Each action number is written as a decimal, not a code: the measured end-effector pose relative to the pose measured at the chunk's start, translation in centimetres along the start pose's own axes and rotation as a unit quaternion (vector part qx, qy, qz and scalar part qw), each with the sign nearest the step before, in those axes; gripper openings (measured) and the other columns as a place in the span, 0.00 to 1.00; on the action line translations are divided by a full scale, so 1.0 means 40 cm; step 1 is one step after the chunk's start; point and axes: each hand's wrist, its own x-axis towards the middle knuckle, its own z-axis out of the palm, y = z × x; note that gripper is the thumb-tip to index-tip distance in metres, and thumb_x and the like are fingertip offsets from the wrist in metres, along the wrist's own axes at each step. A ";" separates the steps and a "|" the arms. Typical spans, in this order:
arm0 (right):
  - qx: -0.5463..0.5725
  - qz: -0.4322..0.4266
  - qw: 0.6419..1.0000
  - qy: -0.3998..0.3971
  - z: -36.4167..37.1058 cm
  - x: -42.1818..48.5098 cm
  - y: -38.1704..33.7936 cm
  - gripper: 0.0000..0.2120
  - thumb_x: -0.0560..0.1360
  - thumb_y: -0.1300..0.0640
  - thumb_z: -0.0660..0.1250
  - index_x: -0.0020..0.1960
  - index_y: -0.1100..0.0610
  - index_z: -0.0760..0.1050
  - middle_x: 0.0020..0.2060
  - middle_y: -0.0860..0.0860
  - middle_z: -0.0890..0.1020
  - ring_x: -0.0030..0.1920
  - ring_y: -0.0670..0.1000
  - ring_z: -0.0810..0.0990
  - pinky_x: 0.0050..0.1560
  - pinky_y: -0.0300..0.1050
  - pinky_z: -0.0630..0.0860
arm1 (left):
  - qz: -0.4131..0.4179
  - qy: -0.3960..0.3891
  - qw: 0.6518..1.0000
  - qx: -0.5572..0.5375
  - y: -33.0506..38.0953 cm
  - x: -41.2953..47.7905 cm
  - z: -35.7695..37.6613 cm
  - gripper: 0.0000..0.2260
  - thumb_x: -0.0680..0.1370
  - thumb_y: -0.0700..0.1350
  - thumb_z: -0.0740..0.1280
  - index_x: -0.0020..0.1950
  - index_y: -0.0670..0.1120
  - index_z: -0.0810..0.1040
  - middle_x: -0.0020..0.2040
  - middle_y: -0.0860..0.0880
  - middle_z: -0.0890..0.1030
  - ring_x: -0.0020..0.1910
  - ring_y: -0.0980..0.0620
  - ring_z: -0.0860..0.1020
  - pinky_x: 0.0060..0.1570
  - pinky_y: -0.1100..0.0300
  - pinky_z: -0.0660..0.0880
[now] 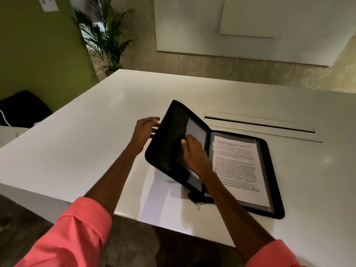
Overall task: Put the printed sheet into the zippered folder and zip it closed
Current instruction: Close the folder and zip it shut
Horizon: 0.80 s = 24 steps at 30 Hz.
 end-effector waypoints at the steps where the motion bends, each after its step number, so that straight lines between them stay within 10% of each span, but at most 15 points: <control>1: 0.002 -0.004 1.000 0.012 -0.021 0.001 -0.005 0.27 0.88 0.39 0.47 0.82 0.51 0.62 0.81 0.53 0.68 0.80 0.56 0.66 0.78 0.63 0.67 | 0.017 -0.020 1.000 -0.012 0.023 -0.009 0.016 0.14 0.86 0.43 0.63 0.66 0.45 0.85 0.56 0.41 0.87 0.49 0.46 0.85 0.48 0.54 0.80; 9: 0.098 0.004 0.986 0.138 -0.214 0.006 -0.005 0.20 0.88 0.40 0.52 0.70 0.48 0.74 0.62 0.49 0.83 0.61 0.52 0.83 0.61 0.54 0.80 | 0.243 -0.111 0.963 0.037 0.047 -0.070 0.259 0.20 0.87 0.47 0.63 0.80 0.50 0.74 0.72 0.55 0.81 0.70 0.55 0.81 0.68 0.57 0.79; 14: 0.196 0.040 0.960 0.197 -0.363 0.017 0.016 0.15 0.83 0.36 0.60 0.58 0.44 0.77 0.53 0.45 0.87 0.52 0.49 0.87 0.56 0.60 0.84 | 0.266 -0.185 0.931 0.171 0.006 -0.106 0.395 0.22 0.89 0.59 0.55 0.84 0.68 0.59 0.81 0.55 0.72 0.79 0.51 0.72 0.77 0.44 0.72; 24: 0.201 0.193 0.943 0.181 -0.591 -0.054 0.260 0.10 0.75 0.47 0.73 0.48 0.53 0.85 0.43 0.50 0.88 0.46 0.54 0.88 0.44 0.52 0.86 | 0.252 -0.274 0.868 0.329 -0.097 -0.131 0.573 0.26 0.89 0.63 0.48 0.86 0.67 0.45 0.89 0.57 0.49 0.87 0.50 0.53 0.84 0.43 0.57</control>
